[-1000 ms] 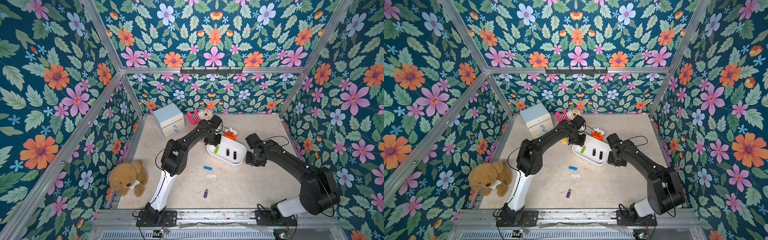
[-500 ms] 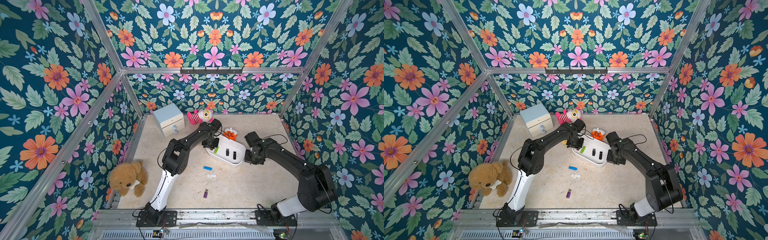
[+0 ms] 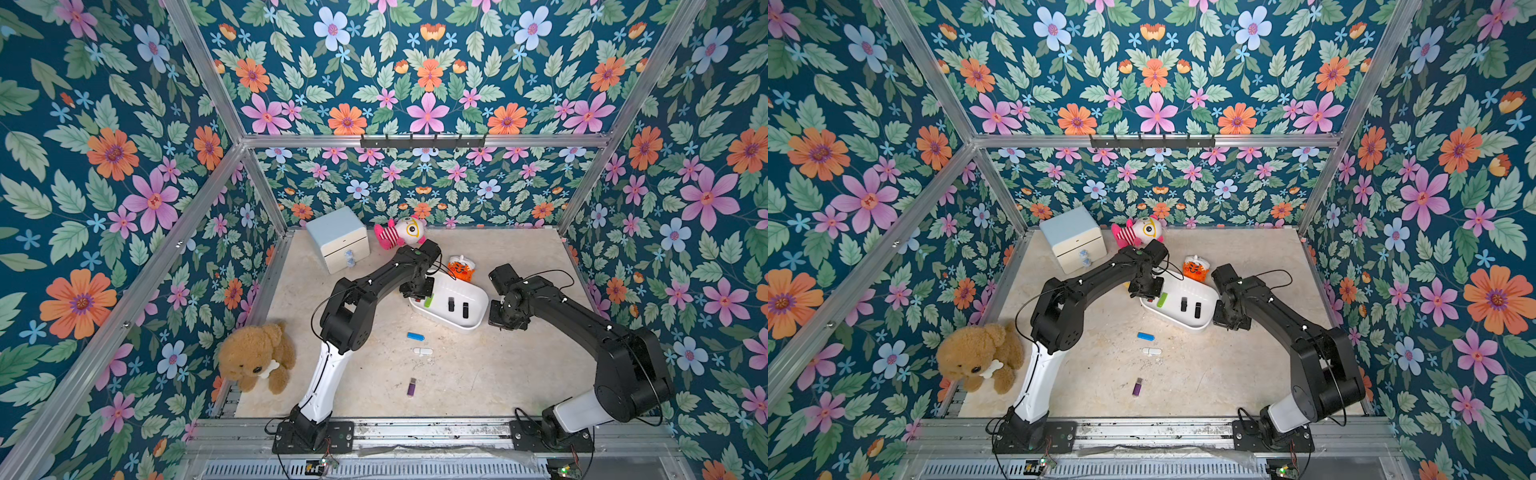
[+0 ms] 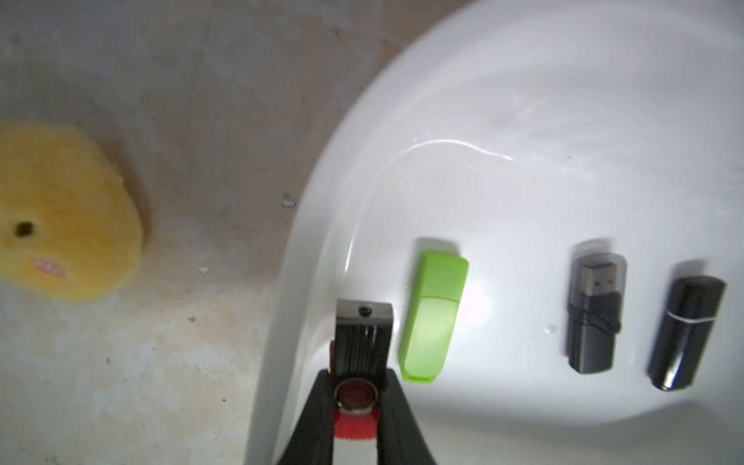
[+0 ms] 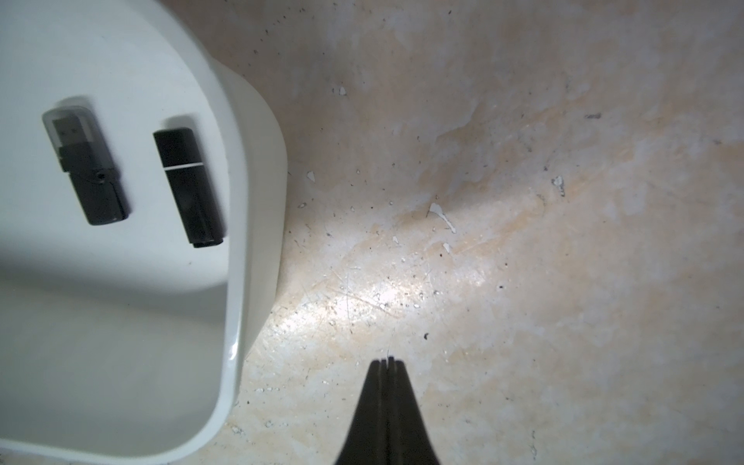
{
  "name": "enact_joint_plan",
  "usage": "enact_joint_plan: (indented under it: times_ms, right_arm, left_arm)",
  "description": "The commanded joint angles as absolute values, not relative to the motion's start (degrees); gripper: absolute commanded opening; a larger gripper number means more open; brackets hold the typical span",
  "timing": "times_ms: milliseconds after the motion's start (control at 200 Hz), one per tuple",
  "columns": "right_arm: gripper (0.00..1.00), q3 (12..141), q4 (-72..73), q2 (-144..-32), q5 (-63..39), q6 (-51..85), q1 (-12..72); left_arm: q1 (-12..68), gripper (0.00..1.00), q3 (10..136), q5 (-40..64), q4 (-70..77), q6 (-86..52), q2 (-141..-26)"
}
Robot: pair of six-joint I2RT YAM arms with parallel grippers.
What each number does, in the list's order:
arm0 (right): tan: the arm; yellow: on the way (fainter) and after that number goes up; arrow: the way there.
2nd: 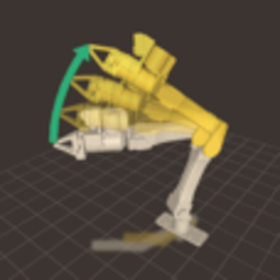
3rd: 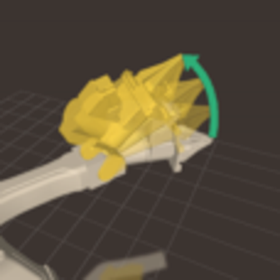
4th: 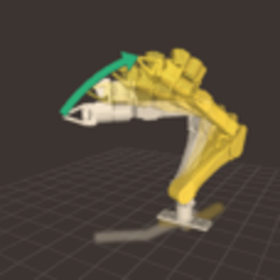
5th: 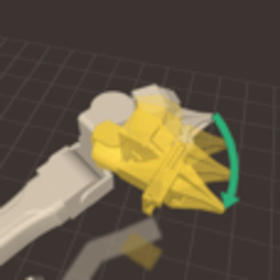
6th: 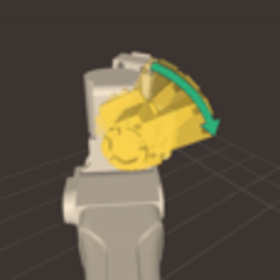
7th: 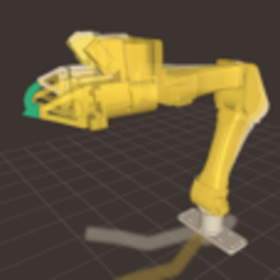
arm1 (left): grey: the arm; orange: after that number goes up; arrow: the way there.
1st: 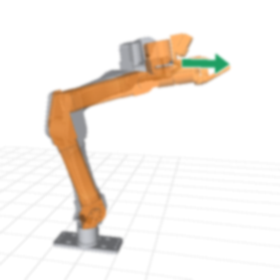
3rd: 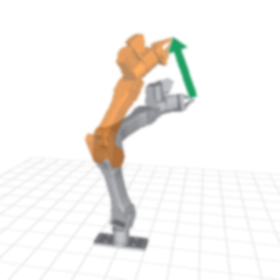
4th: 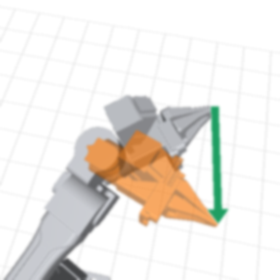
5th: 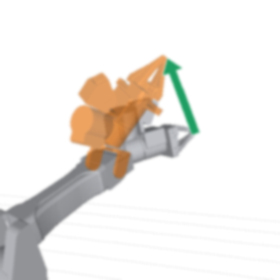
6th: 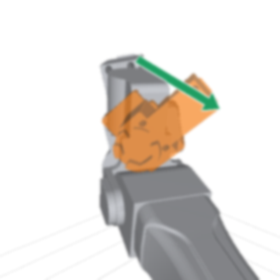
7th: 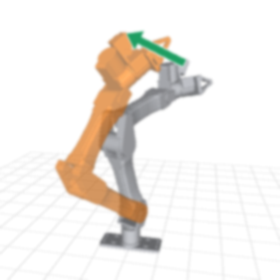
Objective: Put the usb flash drive into the storage box
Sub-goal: Place the USB flash in the storage box.
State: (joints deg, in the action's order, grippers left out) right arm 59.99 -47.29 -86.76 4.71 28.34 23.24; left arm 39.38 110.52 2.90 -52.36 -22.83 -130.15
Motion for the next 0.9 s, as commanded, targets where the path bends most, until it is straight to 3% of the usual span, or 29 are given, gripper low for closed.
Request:
enact_joint_plan:
  times_ms: [0,895]
  right_arm:
    - [0.0,59.6,-47.6,-86.2,5.1,27.9,23.2]
    - [0.0,57.9,-46.5,-86.3,4.7,27.9,23.3]
  left_arm:
    - [39.5,0.0,111.5,2.3,-53.4,-23.2,-130.8]
    - [40.8,0.01,116.8,-1.8,-57.0,-22.8,-135.5]
